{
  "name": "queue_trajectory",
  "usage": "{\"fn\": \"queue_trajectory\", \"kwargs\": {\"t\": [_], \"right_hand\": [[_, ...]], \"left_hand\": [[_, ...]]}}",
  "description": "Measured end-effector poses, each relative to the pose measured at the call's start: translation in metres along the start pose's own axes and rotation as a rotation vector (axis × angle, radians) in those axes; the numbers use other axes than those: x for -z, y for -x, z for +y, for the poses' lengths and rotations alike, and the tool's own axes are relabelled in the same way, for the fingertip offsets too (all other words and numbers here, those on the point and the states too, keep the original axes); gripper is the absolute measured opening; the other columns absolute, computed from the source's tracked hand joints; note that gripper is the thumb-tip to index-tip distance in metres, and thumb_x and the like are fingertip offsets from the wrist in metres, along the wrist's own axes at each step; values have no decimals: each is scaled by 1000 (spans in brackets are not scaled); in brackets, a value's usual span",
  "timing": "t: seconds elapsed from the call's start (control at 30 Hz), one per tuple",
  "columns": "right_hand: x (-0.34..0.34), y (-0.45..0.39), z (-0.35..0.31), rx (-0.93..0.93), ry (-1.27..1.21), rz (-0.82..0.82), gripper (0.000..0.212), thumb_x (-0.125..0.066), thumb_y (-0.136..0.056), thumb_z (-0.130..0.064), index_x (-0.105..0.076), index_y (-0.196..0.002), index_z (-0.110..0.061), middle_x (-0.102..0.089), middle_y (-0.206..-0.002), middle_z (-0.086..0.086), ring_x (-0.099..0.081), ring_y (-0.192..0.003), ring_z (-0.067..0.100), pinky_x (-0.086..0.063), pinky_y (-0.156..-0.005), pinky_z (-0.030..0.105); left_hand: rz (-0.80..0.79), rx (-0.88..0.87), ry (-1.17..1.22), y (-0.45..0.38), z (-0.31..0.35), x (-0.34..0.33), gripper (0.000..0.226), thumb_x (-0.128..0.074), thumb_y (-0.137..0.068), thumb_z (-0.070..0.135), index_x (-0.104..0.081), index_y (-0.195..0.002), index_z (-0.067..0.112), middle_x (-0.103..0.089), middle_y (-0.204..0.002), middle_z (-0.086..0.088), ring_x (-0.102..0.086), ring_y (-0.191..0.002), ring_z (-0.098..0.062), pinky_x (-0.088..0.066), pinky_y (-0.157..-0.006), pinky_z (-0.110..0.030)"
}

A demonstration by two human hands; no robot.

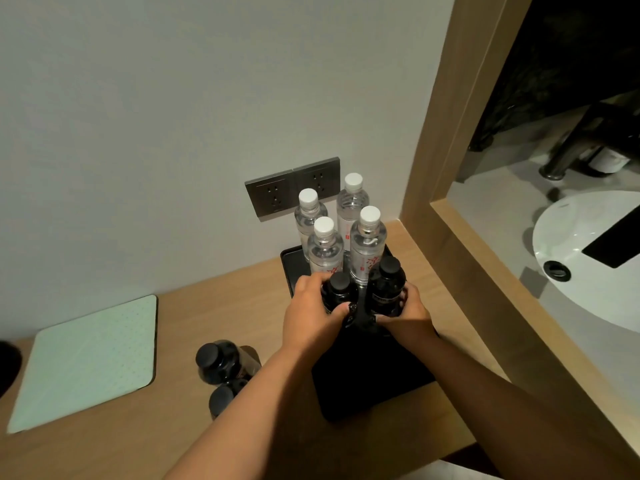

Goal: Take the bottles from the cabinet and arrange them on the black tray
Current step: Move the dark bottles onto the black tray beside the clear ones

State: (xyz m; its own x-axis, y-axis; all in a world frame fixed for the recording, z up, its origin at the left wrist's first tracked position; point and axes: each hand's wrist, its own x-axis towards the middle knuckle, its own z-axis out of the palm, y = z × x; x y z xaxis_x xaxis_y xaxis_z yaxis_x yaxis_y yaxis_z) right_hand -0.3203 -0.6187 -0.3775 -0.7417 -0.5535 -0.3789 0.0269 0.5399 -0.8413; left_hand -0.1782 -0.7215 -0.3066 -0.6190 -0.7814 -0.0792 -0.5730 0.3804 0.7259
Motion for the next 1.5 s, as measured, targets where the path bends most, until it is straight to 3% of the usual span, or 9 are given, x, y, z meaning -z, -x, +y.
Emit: {"fn": "queue_trajectory", "kwargs": {"t": [0.2, 0.37, 0.5, 0.63, 0.87, 1.03, 1.27, 1.4, 1.5], "right_hand": [[12, 35, -19, 50, 76, 117, 78, -74, -73, -8, -33, -140, -14, -38, -143, 13, -45, -128, 29, -36, -110, 42], [13, 75, -51, 184, 58, 234, 65, -64, -82, -6, -35, -138, -18, -30, -143, 6, -40, -130, 22, -34, -111, 38], [-2, 105, -85, 355, 70, 286, 57, -62, -81, -2, -41, -132, -18, -31, -137, 3, -37, -129, 16, -24, -107, 21], [-24, 131, -111, 516, 106, 263, 56, -61, -81, -1, -43, -130, -23, -28, -140, -1, -30, -133, 13, -19, -106, 18], [-74, 166, -131, 610, 171, 153, 49, -60, -85, -6, -47, -129, -23, -22, -146, -3, -21, -139, 12, -21, -107, 21], [-104, 184, -131, 625, 189, 107, 45, -60, -86, -8, -48, -124, -28, -20, -146, -6, -22, -135, 6, -20, -98, 5], [-125, 198, -128, 569, 210, 118, 42, -60, -86, -8, -50, -121, -29, -22, -145, -7, -26, -136, 10, -26, -98, 15], [-127, 203, -125, 517, 227, 115, 44, -59, -87, -9, -49, -125, -29, -22, -145, -8, -29, -134, 11, -33, -72, -7], [-128, 207, -126, 516, 202, 88, 42, -59, -88, -8, -49, -125, -26, -26, -142, -7, -33, -129, 9, -37, -70, -6]], "left_hand": [[-19, 22, 125, 3, -1, 14, 57, -78, -73, 26, -52, -124, 24, -56, -119, 4, -54, -112, -12, -44, -101, -34], [37, -22, 161, 15, -4, 51, 50, -73, -80, 24, -51, -125, 24, -52, -119, 11, -47, -109, -2, -40, -92, -22], [97, -22, 148, 24, -19, 88, 40, -67, -85, 22, -55, -123, 26, -55, -128, 7, -50, -118, -7, -44, -97, -28], [128, -9, 106, 35, -42, 117, 37, -63, -87, 17, -56, -123, 23, -55, -128, 7, -48, -123, -10, -40, -84, -15], [-59, 58, 11, 62, -95, 144, 35, -61, -89, 20, -57, -124, 24, -54, -134, 4, -44, -130, -15, -36, -104, -29], [-171, -3, -4, 76, -109, 148, 32, -55, -93, 27, -57, -125, 26, -58, -128, 7, -50, -117, -8, -38, -99, -25], [-198, -104, -25, 83, -124, 148, 41, -59, -90, 23, -50, -129, 30, -55, -128, 10, -50, -117, -9, -42, -103, -29], [-143, -94, 17, 83, -131, 154, 32, -54, -93, 20, -52, -124, 30, -58, -119, 7, -52, -104, -7, -47, -92, -26], [-77, -39, 129, 83, -133, 170, 25, -51, -94, 18, -53, -116, 30, -62, -106, 2, -61, -91, -18, -52, -75, -29]]}}
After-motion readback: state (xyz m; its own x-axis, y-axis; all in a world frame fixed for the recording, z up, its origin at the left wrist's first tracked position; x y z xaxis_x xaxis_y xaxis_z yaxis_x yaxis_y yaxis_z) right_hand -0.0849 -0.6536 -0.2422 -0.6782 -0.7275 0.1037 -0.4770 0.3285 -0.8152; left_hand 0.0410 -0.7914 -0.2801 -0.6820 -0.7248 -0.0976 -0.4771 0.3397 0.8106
